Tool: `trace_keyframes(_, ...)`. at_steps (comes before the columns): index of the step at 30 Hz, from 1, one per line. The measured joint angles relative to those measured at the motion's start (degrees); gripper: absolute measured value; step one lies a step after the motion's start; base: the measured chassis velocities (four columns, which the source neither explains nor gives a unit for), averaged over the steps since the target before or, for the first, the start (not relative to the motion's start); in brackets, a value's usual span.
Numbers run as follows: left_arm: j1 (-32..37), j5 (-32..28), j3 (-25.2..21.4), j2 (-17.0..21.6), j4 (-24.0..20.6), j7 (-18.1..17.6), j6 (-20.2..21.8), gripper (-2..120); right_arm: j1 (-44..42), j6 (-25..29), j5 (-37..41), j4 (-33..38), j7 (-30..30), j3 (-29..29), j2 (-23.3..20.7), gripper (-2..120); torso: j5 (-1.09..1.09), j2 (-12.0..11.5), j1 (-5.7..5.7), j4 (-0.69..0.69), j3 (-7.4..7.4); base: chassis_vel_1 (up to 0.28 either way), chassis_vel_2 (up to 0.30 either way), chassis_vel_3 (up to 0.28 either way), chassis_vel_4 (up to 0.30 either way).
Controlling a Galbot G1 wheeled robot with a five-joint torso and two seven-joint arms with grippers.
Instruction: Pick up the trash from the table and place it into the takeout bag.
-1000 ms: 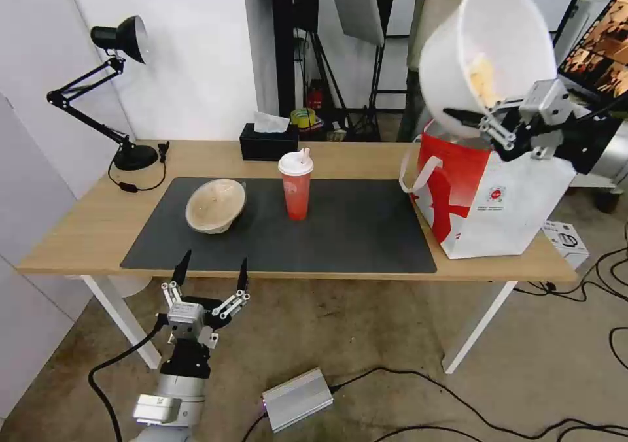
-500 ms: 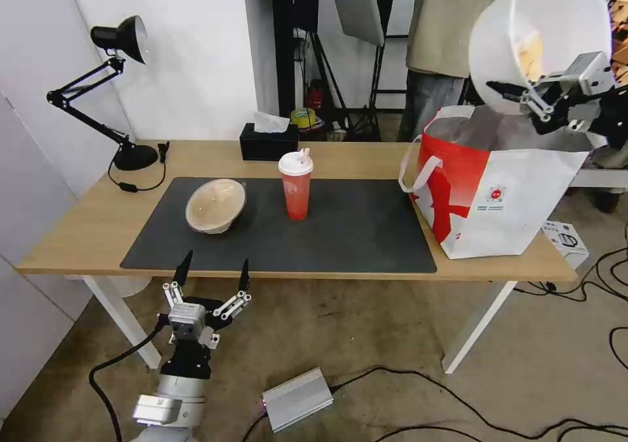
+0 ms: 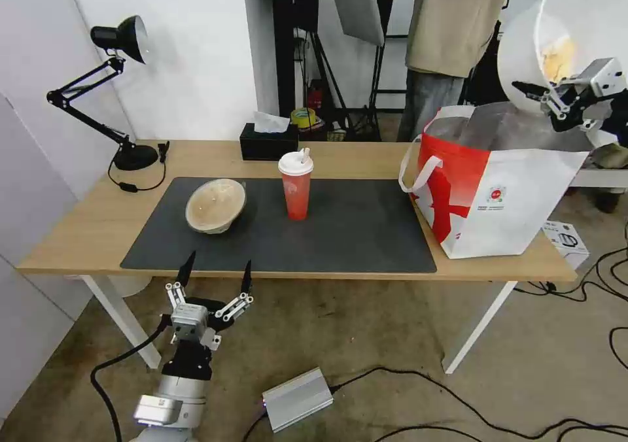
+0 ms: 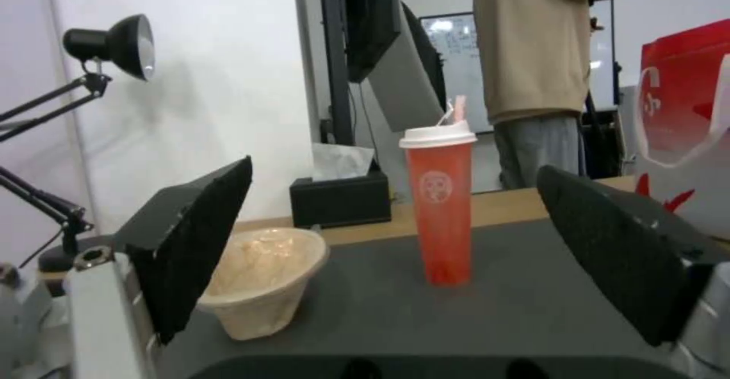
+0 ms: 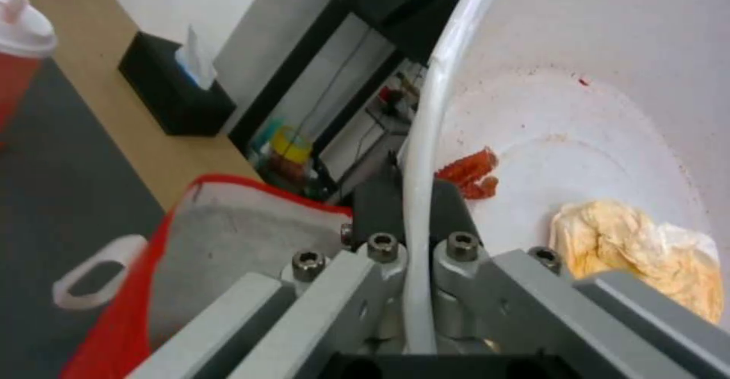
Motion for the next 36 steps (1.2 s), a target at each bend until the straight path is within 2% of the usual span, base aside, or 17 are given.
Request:
trace_keyframes(8,0.1,0.0,0.1,-0.1,0.4,0.6,-0.2,100,2.8,0.1,-3.0,-2.3,-0.1,-3.1,4.0,0,0.00,0.0,0.00,-0.01,0.00,0.000,0.000,0.000,0.000)
trace_keyframes(12,0.7,0.1,-0.1,-0.5,0.7,0.6,-0.9,100,8.3,0.2,-4.4,-4.8,-0.1,-9.2,6.9,0,0.00,0.0,0.00,0.01,0.00,0.000,0.000,0.000,0.000)
trace_keyframes(16,1.1,0.2,-0.2,-0.7,0.8,0.7,-1.3,100,10.5,0.5,-5.2,-6.6,-0.3,-11.7,8.6,0,0.00,0.0,-0.01,0.00,0.00,0.000,0.000,0.000,0.000)
trace_keyframes(36,0.5,0.3,-0.4,-0.9,2.4,0.8,-1.4,100,17.6,2.2,-8.5,-13.9,-1.1,-18.3,14.2,0,0.00,0.0,-0.01,0.00,0.00,0.000,0.000,0.000,0.000)
